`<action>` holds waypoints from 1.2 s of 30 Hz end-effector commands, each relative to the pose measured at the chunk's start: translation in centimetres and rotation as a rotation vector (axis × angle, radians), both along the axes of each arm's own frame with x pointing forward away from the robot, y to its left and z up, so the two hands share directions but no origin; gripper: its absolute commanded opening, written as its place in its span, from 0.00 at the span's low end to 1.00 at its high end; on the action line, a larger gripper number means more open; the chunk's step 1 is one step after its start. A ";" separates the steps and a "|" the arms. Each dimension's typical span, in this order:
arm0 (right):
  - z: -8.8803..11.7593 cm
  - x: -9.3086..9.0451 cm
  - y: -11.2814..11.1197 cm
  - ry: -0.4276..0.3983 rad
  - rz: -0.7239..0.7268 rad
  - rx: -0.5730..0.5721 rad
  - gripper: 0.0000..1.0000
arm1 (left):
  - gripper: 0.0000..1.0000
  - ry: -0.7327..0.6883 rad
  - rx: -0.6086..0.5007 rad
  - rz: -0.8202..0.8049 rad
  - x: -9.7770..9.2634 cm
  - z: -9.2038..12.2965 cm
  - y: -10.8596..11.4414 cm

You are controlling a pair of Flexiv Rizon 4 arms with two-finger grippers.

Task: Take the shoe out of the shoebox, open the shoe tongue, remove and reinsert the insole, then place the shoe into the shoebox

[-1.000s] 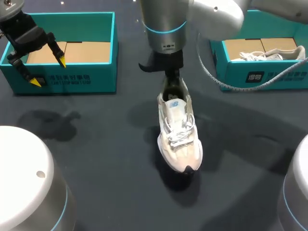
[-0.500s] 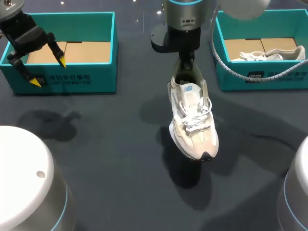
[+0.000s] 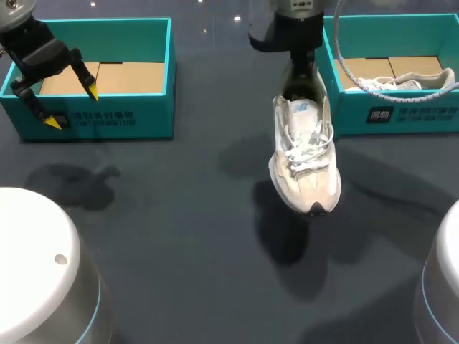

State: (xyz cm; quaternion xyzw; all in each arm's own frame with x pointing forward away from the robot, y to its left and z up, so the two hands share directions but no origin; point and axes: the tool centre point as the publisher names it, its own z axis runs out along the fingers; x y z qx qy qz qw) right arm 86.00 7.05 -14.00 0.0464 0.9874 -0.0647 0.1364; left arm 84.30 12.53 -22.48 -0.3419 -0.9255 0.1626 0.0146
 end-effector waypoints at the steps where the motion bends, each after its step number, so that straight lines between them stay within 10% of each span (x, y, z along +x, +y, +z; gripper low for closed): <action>1: 2.2 1.4 -3.8 0.000 0.005 0.030 0.00 | 1.00 0.000 0.003 0.000 0.0 0.0 0.0; 16: 8.5 11.1 -10.5 -0.031 -0.052 -0.048 0.00 | 1.00 0.000 0.003 0.000 0.0 0.0 0.0; 29: 8.5 11.1 -10.5 -0.031 -0.052 -0.048 0.00 | 1.00 0.000 0.003 0.000 0.0 0.0 0.0; 36: 9.5 16.2 -14.4 -0.052 -0.085 -0.078 0.00 | 1.00 0.000 0.003 0.000 0.0 0.0 0.0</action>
